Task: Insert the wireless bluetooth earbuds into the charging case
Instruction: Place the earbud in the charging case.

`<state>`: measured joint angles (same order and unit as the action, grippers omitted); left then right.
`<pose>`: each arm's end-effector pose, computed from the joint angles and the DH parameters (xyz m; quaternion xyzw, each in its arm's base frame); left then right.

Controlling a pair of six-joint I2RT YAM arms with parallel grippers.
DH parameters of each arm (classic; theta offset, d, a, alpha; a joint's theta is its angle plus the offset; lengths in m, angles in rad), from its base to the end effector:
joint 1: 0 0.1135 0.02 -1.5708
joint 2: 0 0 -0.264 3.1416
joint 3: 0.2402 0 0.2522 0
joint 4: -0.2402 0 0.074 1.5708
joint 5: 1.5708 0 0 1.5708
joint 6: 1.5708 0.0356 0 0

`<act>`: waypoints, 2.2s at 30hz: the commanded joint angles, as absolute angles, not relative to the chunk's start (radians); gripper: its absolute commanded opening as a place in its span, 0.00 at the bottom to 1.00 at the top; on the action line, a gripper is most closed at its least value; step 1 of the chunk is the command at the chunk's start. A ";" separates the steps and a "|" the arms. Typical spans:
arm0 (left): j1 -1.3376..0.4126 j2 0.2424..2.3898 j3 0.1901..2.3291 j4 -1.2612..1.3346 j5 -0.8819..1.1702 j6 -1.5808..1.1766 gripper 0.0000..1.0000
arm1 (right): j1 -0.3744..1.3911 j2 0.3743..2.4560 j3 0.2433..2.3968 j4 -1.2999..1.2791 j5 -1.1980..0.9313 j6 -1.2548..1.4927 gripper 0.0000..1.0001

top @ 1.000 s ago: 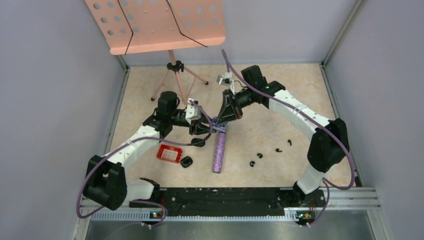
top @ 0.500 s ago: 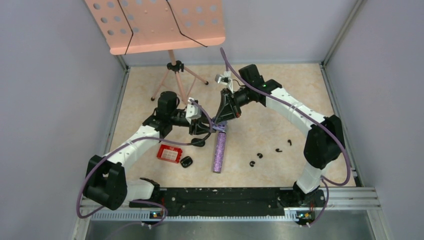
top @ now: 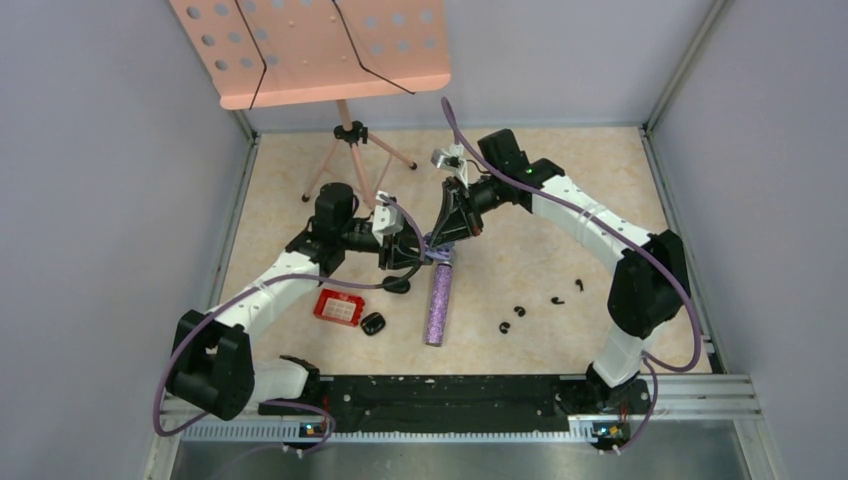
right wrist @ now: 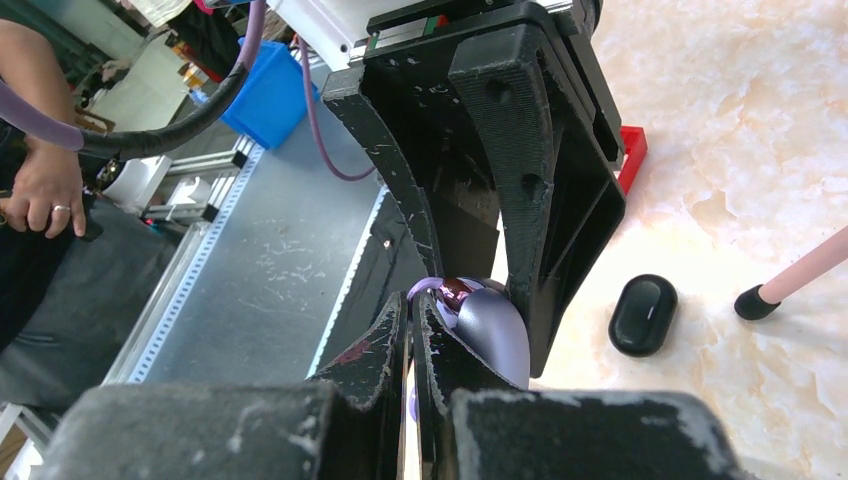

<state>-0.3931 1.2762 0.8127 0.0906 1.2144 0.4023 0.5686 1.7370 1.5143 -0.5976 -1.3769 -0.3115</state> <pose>0.2364 -0.1342 0.2788 0.5593 0.5008 -0.4691 0.4652 0.2938 0.2292 0.3191 -0.5167 0.5509 0.6225 0.2049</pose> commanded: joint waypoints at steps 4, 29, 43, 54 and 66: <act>-0.404 1.208 0.820 0.241 1.312 0.394 0.00 | 0.560 1.753 1.534 -0.589 -1.298 -0.379 0.01; -0.400 1.235 0.826 0.260 1.298 0.375 0.00 | 0.551 1.765 1.591 -0.699 -1.248 -0.508 0.10; -0.396 1.236 0.817 0.293 1.286 0.331 0.00 | 0.552 1.758 1.614 -0.701 -1.222 -0.474 0.20; -0.387 1.264 0.825 0.282 1.254 0.306 0.00 | 0.541 1.693 1.660 -0.699 -1.203 -0.436 0.36; -0.389 1.287 0.800 0.307 1.209 0.260 0.00 | 0.470 1.626 1.601 -0.653 -1.134 -0.390 0.41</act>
